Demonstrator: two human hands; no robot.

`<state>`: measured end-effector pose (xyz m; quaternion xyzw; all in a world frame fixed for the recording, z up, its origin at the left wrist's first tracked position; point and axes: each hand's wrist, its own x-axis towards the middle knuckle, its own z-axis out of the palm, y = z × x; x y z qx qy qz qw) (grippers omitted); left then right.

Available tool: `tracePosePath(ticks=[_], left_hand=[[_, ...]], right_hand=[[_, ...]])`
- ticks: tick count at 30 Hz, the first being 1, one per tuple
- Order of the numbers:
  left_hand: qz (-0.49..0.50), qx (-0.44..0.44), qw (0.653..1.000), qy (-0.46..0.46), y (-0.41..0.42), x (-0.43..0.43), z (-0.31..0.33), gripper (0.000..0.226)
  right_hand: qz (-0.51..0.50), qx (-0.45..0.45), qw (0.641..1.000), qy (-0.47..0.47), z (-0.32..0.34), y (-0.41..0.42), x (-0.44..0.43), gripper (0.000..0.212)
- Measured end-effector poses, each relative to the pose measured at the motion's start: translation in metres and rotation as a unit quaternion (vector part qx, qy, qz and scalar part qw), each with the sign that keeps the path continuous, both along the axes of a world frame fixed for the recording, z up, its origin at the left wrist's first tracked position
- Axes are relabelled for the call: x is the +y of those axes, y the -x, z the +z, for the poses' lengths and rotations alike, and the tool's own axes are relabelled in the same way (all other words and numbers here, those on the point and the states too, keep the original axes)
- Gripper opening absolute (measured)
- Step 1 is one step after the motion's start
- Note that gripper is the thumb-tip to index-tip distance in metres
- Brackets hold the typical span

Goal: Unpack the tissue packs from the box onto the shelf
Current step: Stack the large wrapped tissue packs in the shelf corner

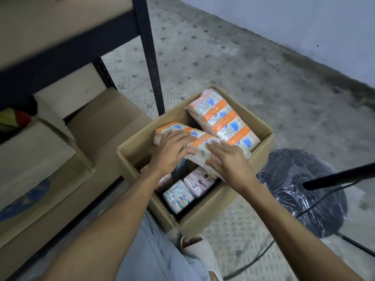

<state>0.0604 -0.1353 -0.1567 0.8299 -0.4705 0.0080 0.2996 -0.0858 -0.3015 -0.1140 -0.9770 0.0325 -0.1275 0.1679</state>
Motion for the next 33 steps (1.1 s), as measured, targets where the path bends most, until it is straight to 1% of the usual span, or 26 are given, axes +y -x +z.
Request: tracePosePath(ticks=[5,7,11,17,23,26,29,33], left_hand=[[0.03,0.014,0.999,0.039,0.01,0.008,0.028,0.037],[0.034,0.003,0.998,0.048,0.014,0.013,0.042,0.033],[0.046,-0.025,0.996,0.071,0.022,0.025,0.081,0.031],[0.065,-0.087,0.988,0.109,0.034,0.048,0.14,0.031],[0.073,-0.142,0.972,0.17,0.049,0.065,0.205,0.035],[0.069,-0.18,0.962,0.193,0.051,0.077,0.236,0.031],[0.076,-0.218,0.953,0.198,0.049,0.094,0.263,0.031],[0.094,-0.245,0.947,0.187,0.036,0.124,0.287,0.033]], right_hand=[[0.009,-0.028,0.999,0.031,0.033,0.005,0.011,0.046],[0.013,-0.041,0.998,0.046,0.046,0.008,0.014,0.046],[0.024,-0.075,0.994,0.07,0.075,0.015,0.022,0.046],[0.036,-0.16,0.981,0.104,0.13,0.027,0.043,0.041],[0.038,-0.261,0.955,0.136,0.19,0.042,0.062,0.037],[0.046,-0.298,0.943,0.14,0.214,0.044,0.072,0.034],[0.05,-0.329,0.932,0.14,0.234,0.04,0.087,0.034],[0.06,-0.356,0.923,0.131,0.251,0.019,0.112,0.033]])
